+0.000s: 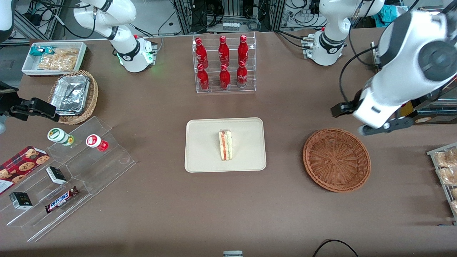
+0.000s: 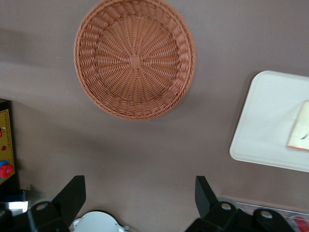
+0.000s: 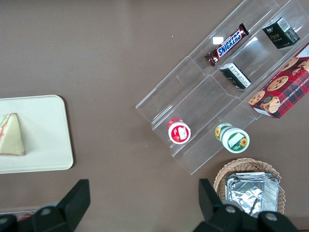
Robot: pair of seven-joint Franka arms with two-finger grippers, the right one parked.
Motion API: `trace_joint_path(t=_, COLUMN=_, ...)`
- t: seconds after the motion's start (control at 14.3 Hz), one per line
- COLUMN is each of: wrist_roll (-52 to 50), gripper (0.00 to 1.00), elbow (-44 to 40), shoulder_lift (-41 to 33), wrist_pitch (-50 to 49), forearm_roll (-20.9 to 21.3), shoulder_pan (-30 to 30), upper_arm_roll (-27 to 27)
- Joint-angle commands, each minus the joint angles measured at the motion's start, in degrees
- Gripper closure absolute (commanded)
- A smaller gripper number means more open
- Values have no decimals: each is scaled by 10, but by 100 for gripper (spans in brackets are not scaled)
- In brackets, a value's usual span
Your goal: Place sandwich from basket to tray
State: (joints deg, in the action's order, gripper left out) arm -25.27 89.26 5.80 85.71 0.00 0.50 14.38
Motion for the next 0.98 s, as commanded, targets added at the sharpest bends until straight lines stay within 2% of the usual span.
trace_joint_path(t=0.0, wrist_roll=5, gripper=0, elbow=-2, shoulder_lift=-18, wrist_pitch=1, forearm_roll=-20, shoulder_pan=20, upper_arm_roll=3)
trace_joint_path(t=0.63, wrist_roll=112, gripper=0, elbow=-43, shoulder_lift=-17, wrist_pitch=-32, forearm_roll=-9, shoulder_pan=21, upper_arm_roll=-29)
trace_joint_path(t=0.77, wrist_roll=116, gripper=0, elbow=-43, shoulder_lift=-16, wrist_pitch=-39, forearm_roll=17, shoulder_pan=21, upper_arm_roll=-29)
trace_joint_path(t=0.91, wrist_roll=117, gripper=0, elbow=-42, shoulder_lift=-17, wrist_pitch=-40, forearm_roll=25, shoulder_pan=21, upper_arm_roll=-28)
